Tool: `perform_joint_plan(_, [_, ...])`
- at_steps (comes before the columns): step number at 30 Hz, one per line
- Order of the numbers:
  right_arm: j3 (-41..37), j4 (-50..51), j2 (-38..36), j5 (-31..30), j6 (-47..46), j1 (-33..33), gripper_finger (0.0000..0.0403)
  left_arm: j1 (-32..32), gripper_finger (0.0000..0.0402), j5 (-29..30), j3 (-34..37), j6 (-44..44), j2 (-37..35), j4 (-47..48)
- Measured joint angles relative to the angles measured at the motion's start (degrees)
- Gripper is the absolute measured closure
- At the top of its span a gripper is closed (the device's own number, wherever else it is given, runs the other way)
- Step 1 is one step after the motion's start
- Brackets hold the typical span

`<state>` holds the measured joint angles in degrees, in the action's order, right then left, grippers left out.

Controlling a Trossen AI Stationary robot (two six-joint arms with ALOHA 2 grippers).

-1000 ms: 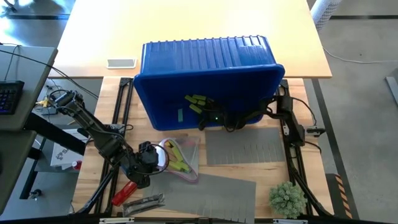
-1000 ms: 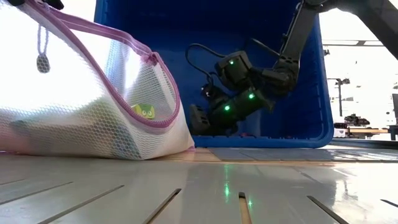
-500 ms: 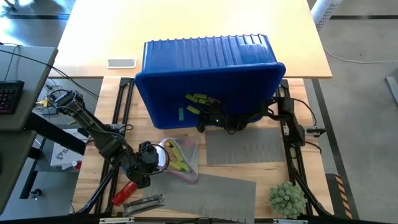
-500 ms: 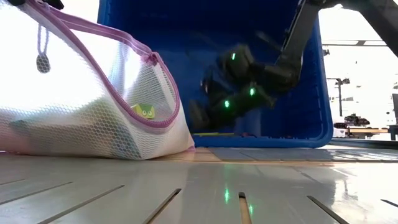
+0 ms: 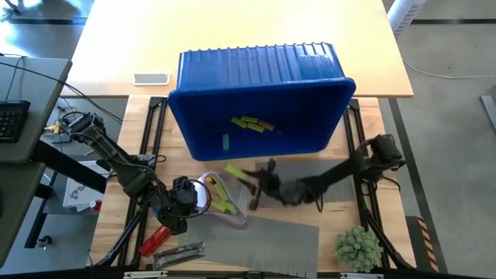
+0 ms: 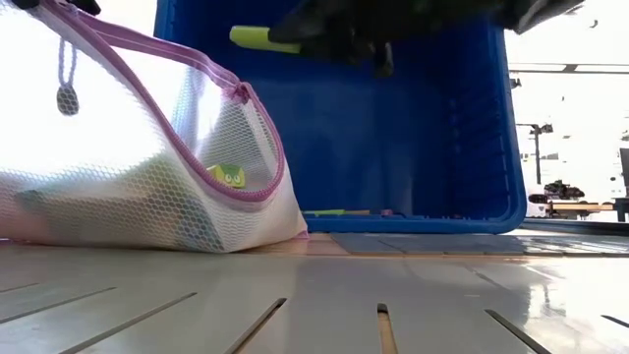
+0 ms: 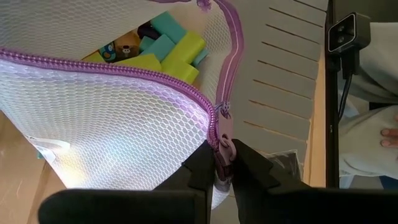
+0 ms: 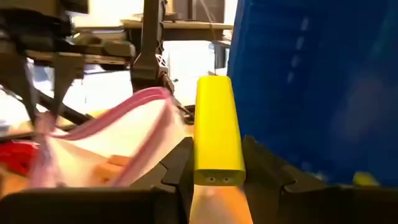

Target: Sort blocks

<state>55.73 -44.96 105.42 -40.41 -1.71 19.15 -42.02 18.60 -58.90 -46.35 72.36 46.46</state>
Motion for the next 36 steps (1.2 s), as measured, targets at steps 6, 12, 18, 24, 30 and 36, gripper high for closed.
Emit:
perform_joint_plan(6, [8.72,0.17,7.67,-10.2,-5.42,8.97,0.0316,-0.02,0.0378,-0.01,-0.02,0.0,0.02,-0.03])
perform_joint_plan(12, [20.77,8.4,16.46,-12.4,-11.32,11.28,0.0316,-0.02,0.0378,-0.01,0.0,0.0,0.02,-0.02])
perform_joint_plan(18, [30.77,25.88,21.24,-15.79,-23.76,9.29,0.0316,-0.02,0.0378,-0.01,-0.01,0.0,0.01,-0.03])
perform_joint_plan(24, [35.26,33.34,22.1,-9.96,-31.42,4.0,0.0312,-0.01,0.0378,0.06,-0.01,0.0,0.02,0.0])
perform_joint_plan(30, [36.25,34.91,20.85,-1.98,-28.35,2.74,0.0178,0.0,0.0378,0.08,-0.01,0.0,0.02,-0.02])
perform_joint_plan(36, [36.25,50.5,14.64,-3.41,-28.02,4.26,0.0112,0.0,0.0378,-0.06,-0.02,0.0,0.0,-0.11])
